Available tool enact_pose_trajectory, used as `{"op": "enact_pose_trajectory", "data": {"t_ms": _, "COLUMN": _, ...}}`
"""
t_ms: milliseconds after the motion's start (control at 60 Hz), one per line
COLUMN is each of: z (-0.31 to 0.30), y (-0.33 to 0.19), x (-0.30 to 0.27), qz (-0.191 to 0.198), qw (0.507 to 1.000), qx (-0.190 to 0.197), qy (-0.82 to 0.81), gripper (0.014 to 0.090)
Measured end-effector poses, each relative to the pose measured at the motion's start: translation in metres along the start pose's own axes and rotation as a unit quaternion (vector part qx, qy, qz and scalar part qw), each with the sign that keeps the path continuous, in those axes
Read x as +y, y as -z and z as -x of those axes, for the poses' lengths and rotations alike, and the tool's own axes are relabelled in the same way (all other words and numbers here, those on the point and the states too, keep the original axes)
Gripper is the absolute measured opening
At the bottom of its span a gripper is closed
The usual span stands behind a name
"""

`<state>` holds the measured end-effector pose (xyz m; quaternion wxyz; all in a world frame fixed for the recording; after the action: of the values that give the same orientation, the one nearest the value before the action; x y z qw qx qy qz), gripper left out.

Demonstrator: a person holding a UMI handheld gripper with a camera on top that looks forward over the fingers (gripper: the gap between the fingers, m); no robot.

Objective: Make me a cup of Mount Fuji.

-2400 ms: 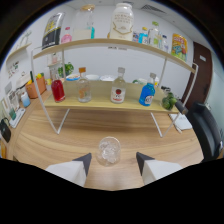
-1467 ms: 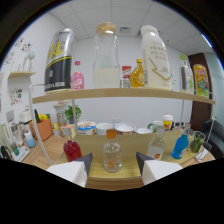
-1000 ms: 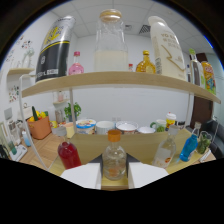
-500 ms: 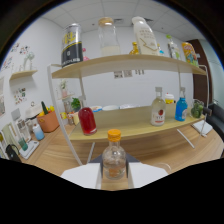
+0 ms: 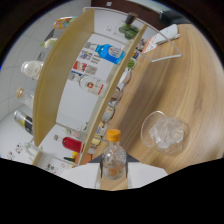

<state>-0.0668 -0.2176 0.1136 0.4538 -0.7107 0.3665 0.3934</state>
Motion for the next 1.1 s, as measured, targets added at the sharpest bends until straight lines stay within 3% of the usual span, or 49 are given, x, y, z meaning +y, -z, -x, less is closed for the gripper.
{"op": "enact_pose_trajectory", "data": {"t_ms": 233, "z": 0.003, "y": -0.004, "x": -0.008, "qz": 0.021, "qw": 0.970, "qx": -0.065, "qy": -0.233, "gripper": 0.0345}}
{"op": "enact_pose_trajectory", "data": {"t_ms": 433, "z": 0.001, "y": -0.002, "x": -0.013, "qz": 0.019, "qw": 0.949, "qx": -0.085, "qy": -0.303, "gripper": 0.0346}}
{"op": "enact_pose_trajectory", "data": {"t_ms": 600, "z": 0.004, "y": 0.001, "x": -0.014, "qz": 0.015, "qw": 0.955, "qx": -0.078, "qy": -0.287, "gripper": 0.0346}}
{"op": "enact_pose_trajectory", "data": {"t_ms": 733, "z": 0.030, "y": 0.014, "x": -0.018, "qz": -0.005, "qw": 0.985, "qx": -0.067, "qy": -0.159, "gripper": 0.0347}}
{"op": "enact_pose_trajectory", "data": {"t_ms": 850, "z": 0.078, "y": 0.031, "x": -0.022, "qz": -0.054, "qw": 0.996, "qx": -0.057, "qy": 0.048, "gripper": 0.0350}}
{"op": "enact_pose_trajectory", "data": {"t_ms": 1017, "z": 0.138, "y": 0.035, "x": 0.002, "qz": -0.113, "qw": 0.945, "qx": -0.043, "qy": 0.305, "gripper": 0.0349}}
{"op": "enact_pose_trajectory", "data": {"t_ms": 1100, "z": 0.133, "y": 0.020, "x": 0.027, "qz": -0.111, "qw": 0.911, "qx": -0.015, "qy": 0.397, "gripper": 0.0347}}
